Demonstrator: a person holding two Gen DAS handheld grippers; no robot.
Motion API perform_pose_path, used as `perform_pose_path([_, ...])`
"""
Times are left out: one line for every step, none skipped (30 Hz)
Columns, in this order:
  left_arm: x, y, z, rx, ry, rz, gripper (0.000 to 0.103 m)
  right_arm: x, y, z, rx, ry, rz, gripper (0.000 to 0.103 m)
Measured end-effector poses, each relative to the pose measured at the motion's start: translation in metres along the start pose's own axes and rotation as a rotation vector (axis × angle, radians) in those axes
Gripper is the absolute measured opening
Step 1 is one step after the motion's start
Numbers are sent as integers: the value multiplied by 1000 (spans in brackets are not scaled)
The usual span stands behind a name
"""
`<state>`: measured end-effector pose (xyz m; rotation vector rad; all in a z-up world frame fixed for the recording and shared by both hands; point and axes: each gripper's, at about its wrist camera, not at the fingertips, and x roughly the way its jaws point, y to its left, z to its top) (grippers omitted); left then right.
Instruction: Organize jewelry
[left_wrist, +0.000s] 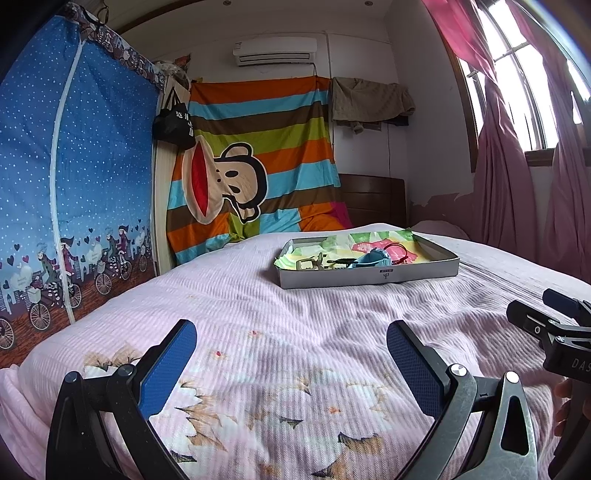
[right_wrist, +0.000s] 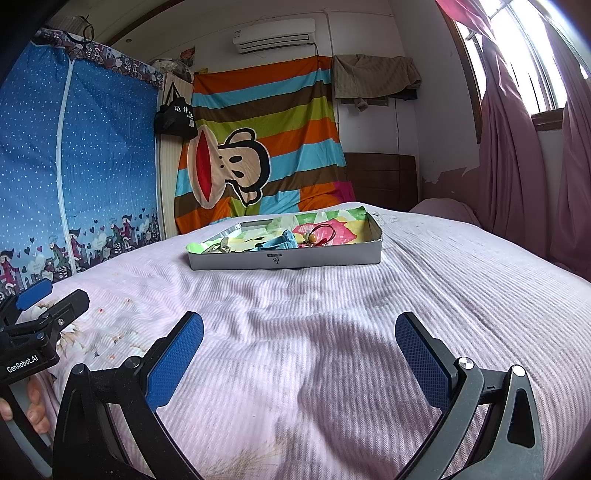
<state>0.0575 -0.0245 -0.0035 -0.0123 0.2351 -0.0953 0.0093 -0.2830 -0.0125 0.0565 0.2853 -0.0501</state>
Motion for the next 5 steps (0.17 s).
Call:
perform_pose_path([0, 0, 0, 0, 1, 1, 103, 0, 0, 0, 0, 0, 1, 102])
perform_pose_path([2, 1, 1, 0, 0, 1, 103, 0, 0, 0, 0, 0, 0, 102])
perform_pose_path([3, 1, 1, 1, -1, 0, 103, 0, 0, 0, -1, 1, 0, 102])
perform_pose_path([2, 1, 1, 3, -1, -1, 103, 0, 0, 0, -1, 1, 0, 102])
perform_pose_path([4, 1, 1, 4, 0, -2, 103, 0, -1, 0, 0, 2, 1, 102])
